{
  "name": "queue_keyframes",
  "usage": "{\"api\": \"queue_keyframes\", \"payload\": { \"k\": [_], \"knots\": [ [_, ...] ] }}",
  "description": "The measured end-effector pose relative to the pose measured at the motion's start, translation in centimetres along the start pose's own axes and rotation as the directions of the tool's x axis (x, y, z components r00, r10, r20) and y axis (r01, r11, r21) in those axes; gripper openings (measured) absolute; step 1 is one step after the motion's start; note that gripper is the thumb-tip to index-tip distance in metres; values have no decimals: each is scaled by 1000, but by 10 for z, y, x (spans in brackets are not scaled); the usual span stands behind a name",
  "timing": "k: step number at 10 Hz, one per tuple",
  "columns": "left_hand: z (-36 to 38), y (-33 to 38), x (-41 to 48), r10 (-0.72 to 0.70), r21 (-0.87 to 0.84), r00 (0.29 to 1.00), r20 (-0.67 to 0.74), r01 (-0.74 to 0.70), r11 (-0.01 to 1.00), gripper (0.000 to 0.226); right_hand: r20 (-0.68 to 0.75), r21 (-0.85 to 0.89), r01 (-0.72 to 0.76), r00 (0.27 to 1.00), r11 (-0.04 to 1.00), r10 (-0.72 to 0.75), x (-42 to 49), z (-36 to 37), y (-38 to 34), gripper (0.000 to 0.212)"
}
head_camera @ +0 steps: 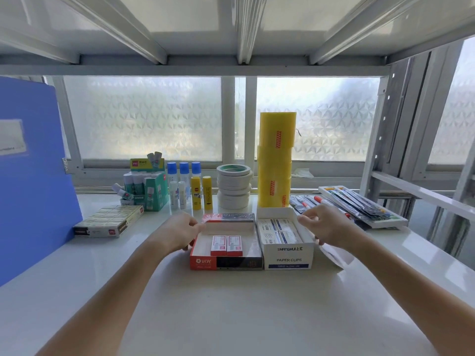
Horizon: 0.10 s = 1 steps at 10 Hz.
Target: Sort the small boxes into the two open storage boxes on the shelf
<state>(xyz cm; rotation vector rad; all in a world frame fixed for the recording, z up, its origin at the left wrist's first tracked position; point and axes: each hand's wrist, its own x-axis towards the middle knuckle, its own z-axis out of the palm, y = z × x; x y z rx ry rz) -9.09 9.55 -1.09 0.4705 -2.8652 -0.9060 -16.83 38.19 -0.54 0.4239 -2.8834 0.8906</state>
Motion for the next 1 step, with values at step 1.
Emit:
{"api": "queue_keyframes", "payload": {
  "k": [1],
  "knots": [
    [-24, -2, -13, 160, 87, 978, -133, -149, 985, 34, -212, -132, 72, 972, 989, -99, -8, -19, -3, 42]
  ]
}}
